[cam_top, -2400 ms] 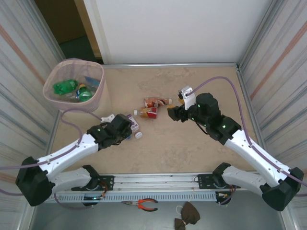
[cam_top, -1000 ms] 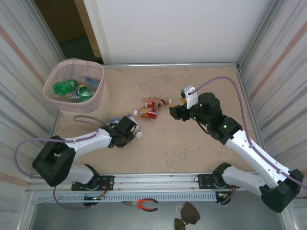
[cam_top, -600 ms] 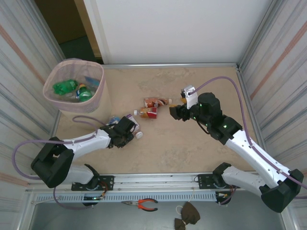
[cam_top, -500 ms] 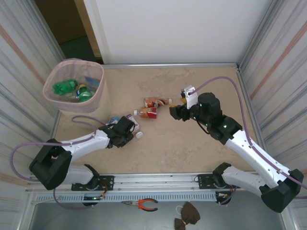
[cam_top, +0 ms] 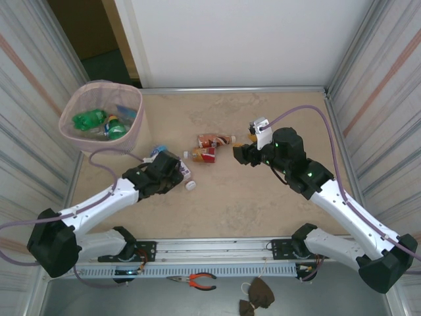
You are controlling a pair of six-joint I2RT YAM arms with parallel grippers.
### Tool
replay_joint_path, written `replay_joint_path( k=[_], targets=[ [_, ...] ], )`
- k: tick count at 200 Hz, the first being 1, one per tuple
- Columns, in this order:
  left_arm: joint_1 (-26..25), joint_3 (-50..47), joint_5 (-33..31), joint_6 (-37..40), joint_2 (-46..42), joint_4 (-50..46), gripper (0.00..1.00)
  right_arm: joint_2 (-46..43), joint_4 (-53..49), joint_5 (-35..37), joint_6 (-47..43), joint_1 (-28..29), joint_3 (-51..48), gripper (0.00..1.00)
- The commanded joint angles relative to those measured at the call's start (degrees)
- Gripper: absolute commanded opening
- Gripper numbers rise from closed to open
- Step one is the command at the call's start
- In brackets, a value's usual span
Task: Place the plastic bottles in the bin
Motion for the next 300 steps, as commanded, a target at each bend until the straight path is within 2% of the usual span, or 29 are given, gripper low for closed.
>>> replay_joint_path(
  k=[1, 56, 85, 109, 137, 164, 223, 246, 284, 300],
  targets=[
    [-0.2, 5.3, 3.2, 9.9, -1.1, -2.0, 0.25, -0.6, 0.6, -0.9, 1.2, -0.5, 0.4, 0.66],
    [0.5, 24.5, 5.9, 26.4, 2.8, -14.4, 0.25, -0.4, 0.5, -0.7, 0.9, -0.4, 1.0, 0.66],
    [2.3, 34.4, 7.0, 32.0, 4.8, -20.2, 0.25, -0.3, 0.4, -0.4, 0.7, -0.4, 1.4, 0.66],
    [5.0, 41.6, 8.6, 35.6, 6.1, -24.2, 0.25, -0.4, 0.0, -0.1, 0.6, -0.4, 2.0, 0.66],
    [8.9, 49.6, 7.5, 39.7, 7.5, -30.5, 0.25, -0.5, -0.6, 0.5, 0.4, -0.4, 2.5, 0.66],
    [14.8, 55.3, 6.6, 42.8, 8.2, -35.9, 0.24, -0.6, -1.1, 0.8, 0.5, -0.5, 3.2, 0.66],
    [31.8, 59.6, 9.3, 49.3, 10.4, -43.6, 0.26, 0.3, -0.7, 0.3, 0.7, -0.3, 4.5, 0.66],
    [38.3, 58.3, 12.3, 49.4, 11.1, -43.2, 0.26, 0.7, -0.5, 0.2, 0.7, -0.2, 4.8, 0.66],
    [44.1, 53.7, 17.5, 45.9, 12.3, -37.2, 0.27, 0.9, -0.1, -0.1, 0.8, -0.1, 5.1, 0.66],
    [45.5, 53.2, 17.7, 44.6, 14.1, -35.7, 0.29, 0.9, -0.1, -0.1, 0.8, 0.0, 4.9, 0.66]
  ],
)
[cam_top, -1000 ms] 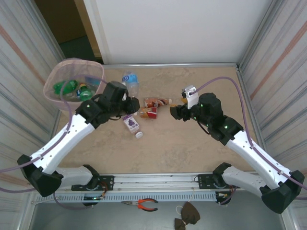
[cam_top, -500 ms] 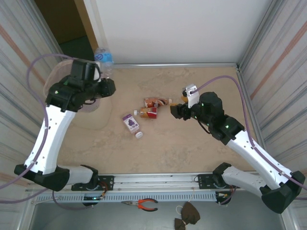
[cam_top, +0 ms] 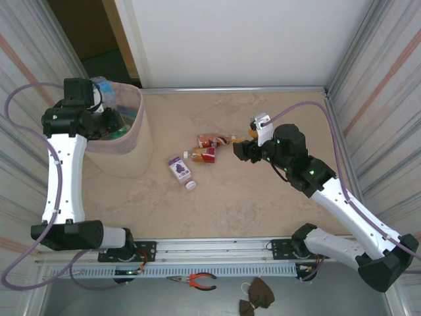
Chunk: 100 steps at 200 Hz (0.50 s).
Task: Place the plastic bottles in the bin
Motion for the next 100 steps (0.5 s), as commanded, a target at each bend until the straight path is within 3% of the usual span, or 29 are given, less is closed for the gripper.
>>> replay_joint_path(
  k=[1, 70, 100],
  targets=[
    [1.8, -1.1, 3.7, -2.1, 2.1, 3.8, 0.29, 0.1, 0.8, -0.4, 0.8, 0.0, 1.7, 0.66],
    [7.9, -4.6, 8.3, -8.3, 7.1, 10.7, 0.38, -0.1, 0.6, 0.4, 0.8, -0.1, 0.3, 0.66],
    [8.8, -6.1, 12.4, -11.1, 8.0, 14.7, 0.51, 0.0, 0.5, 0.5, 0.5, -0.2, 0.2, 0.66]
  ],
)
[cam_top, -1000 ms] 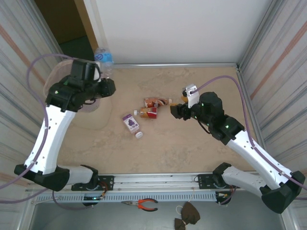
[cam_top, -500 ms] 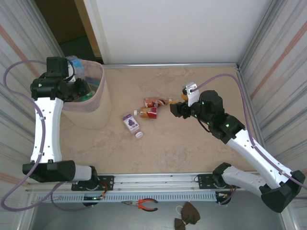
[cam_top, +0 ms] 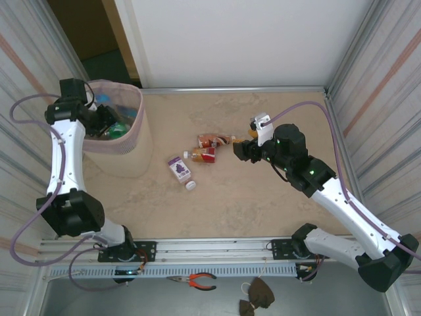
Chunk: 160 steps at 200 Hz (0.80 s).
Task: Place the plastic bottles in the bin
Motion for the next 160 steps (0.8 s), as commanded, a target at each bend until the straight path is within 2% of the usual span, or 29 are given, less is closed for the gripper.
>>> replay_joint_path(
  k=[1, 19, 42, 132, 160],
  targets=[
    [0.8, -1.1, 5.0, -3.4, 0.3, 4.7, 0.51, -0.1, 0.5, 0.5, 0.5, -0.2, 0.3, 0.66],
    [1.1, -1.5, 7.4, -5.2, 0.7, 7.3, 0.6, -0.1, 0.5, 0.5, 0.4, -0.2, 0.2, 0.66],
    [1.3, -2.0, 9.9, -7.6, 0.8, 11.2, 0.65, -0.6, 0.3, 0.6, 0.3, -0.4, -0.1, 0.66],
    [1.6, -0.7, 16.9, -12.5, 5.7, 21.7, 0.64, -2.6, -0.6, 1.6, 0.3, -0.7, -1.0, 0.66],
    [1.6, -0.7, 17.1, -13.2, 4.0, 25.3, 0.63, -3.0, -0.9, 1.8, 0.3, -0.6, -1.0, 0.66]
  ],
)
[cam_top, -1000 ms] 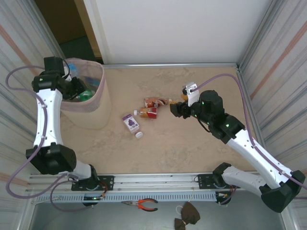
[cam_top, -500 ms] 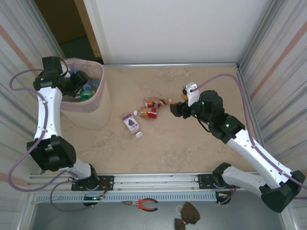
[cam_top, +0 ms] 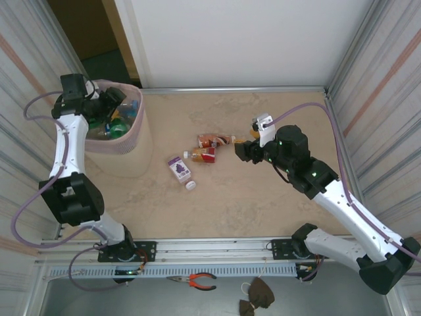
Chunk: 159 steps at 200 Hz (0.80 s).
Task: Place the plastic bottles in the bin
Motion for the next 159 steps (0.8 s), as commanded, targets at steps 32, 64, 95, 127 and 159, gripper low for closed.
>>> replay_joint_path(
  k=[32, 64, 95, 127, 159],
  targets=[
    [0.5, 0.8, -2.6, 0.8, -7.4, 5.3, 0.61, -1.8, -0.6, 1.6, 0.5, -0.4, -0.6, 0.66],
    [0.5, 3.3, -1.1, 4.7, -7.8, 2.5, 0.51, -1.6, -0.3, 1.2, 0.7, -0.4, -0.5, 0.66],
    [-0.6, 5.5, 4.7, 6.4, -4.3, 2.1, 0.38, -1.0, 0.1, 0.6, 1.0, -0.4, -0.2, 0.66],
    [-2.5, 9.0, 3.8, 9.3, 0.5, -0.1, 0.31, -0.8, 0.2, 0.6, 1.3, -0.3, 0.0, 0.66],
    [-1.7, 10.9, 1.3, 11.6, 4.4, -2.5, 0.28, -1.3, -0.7, 1.1, 1.3, -0.1, 0.5, 0.66]
  ],
)
